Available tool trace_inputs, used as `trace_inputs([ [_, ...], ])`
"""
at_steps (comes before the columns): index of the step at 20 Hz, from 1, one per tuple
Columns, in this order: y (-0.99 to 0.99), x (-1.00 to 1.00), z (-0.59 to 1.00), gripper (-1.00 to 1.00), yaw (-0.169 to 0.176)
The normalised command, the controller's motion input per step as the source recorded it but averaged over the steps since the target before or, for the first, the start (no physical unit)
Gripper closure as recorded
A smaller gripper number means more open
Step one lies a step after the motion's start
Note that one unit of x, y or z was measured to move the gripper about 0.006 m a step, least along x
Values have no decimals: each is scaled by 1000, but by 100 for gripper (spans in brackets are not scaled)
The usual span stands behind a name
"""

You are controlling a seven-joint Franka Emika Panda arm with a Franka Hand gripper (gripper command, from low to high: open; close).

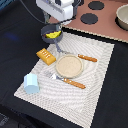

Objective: Interact with the objects in diverse but meaningful ways.

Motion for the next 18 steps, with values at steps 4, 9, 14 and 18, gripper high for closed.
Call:
trace_inputs([
  [4, -359, -341, 11, -100, -255],
  [9, -511, -276, -47, -100, -186],
  [14, -635, -130, -101, -100, -127],
  [18, -617, -8, -155, -100, -106],
])
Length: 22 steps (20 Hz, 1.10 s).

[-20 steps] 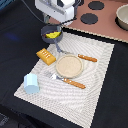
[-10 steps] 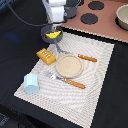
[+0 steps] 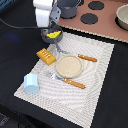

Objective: Interact with the objects in diverse but meaningful ways.

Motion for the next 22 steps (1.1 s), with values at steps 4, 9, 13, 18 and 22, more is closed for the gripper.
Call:
trace_inputs([
  [4, -193, -131, -346, -100, -63],
  [9, 28, -246, -348, -100, -47],
  [13, 174, -246, -61, -100, -83],
  [18, 38, -269, 19, -100, -110],
  [22, 31, -192, 127, -100, -124],
])
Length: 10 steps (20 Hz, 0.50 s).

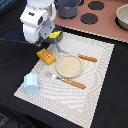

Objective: Interact with the objects in diverse but meaningful ways.

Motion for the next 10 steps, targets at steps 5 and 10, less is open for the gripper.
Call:
trace_inputs([
  [5, 0, -278, -11, -100, -75],
  [10, 104, -369, -95, -100, -18],
])
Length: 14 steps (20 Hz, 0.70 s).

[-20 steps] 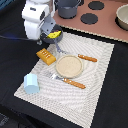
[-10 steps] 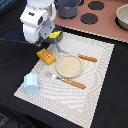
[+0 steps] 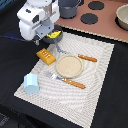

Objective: Interact with the objects in diverse but meaningful ways.

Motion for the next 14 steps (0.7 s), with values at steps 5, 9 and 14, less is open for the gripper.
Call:
trace_inputs([
  [5, 162, -391, -93, -100, 0],
  [9, 167, -429, -159, -100, 0],
  [14, 72, -292, -189, -100, -3],
])
